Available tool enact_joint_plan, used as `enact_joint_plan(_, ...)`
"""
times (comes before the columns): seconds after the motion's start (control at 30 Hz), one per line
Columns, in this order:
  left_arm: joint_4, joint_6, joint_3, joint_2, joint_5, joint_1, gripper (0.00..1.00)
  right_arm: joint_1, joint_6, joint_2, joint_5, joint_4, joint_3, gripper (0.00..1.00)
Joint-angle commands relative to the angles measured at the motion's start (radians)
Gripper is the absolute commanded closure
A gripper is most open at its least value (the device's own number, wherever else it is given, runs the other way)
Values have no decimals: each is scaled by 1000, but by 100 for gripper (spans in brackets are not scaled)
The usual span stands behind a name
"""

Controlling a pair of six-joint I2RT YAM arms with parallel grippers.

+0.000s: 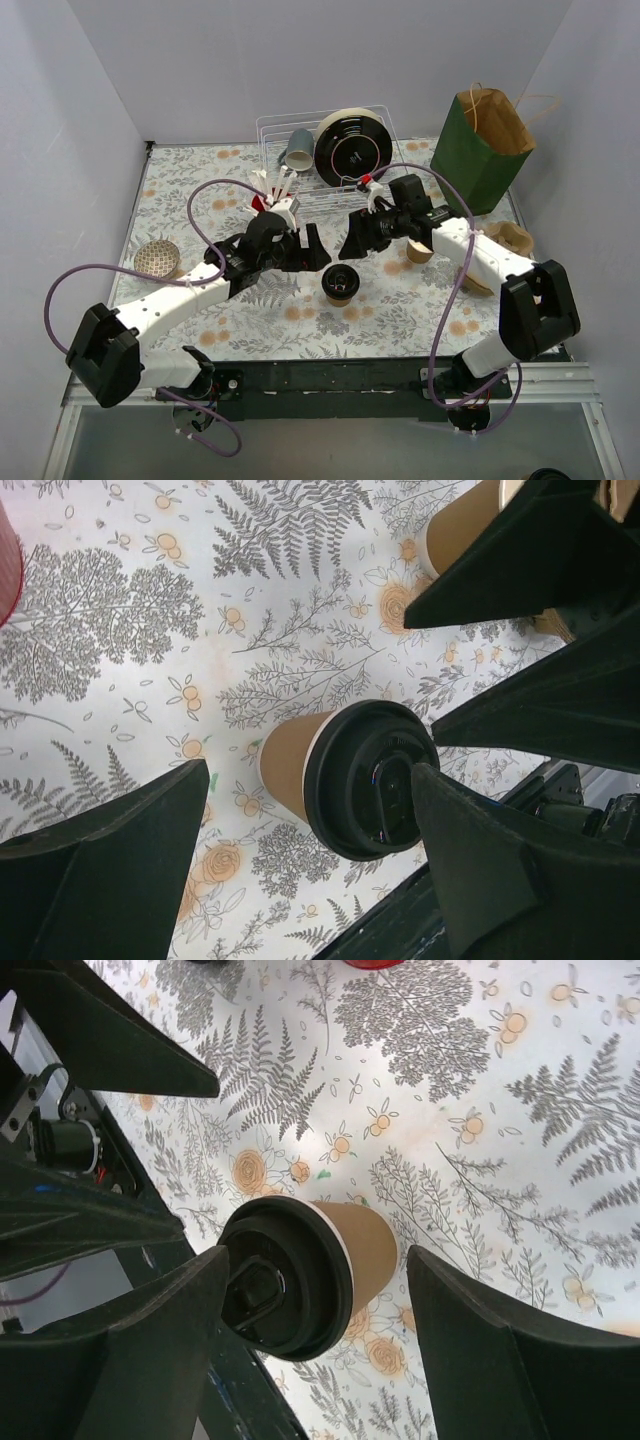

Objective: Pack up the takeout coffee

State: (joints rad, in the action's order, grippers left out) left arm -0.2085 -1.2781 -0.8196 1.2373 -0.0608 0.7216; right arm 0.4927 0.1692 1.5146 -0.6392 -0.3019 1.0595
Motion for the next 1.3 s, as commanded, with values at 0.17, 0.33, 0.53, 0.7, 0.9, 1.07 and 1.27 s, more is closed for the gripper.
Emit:
enact_joint_plan(0.17, 72, 143, -101, 148, -276, -80, 19, 4, 179, -463, 245, 106, -308, 62)
enact_joint_plan(0.33, 83, 175, -176, 267, -407, -80, 25, 33, 254, -684, 179, 355, -570, 74)
enact_joint_plan(0.53, 119, 169, -148, 338, -432, -80, 29, 93, 389, -817, 153, 610, -821, 78)
enact_joint_plan(0.7, 136, 152, -98, 317, -384, -80, 32, 145, 487, -872, 211, 776, -944, 81)
enact_joint_plan(0.9, 121, 105, -27, 242, -281, -80, 34, 188, 498, -778, 257, 868, -964, 81)
enact_joint_plan(1.07, 104, 28, 42, 165, -177, -80, 33, 195, 518, -686, 274, 885, -934, 79)
enact_joint_plan(1.27, 104, -53, 106, 84, -122, -80, 35, 242, 669, -706, 349, 825, -920, 59)
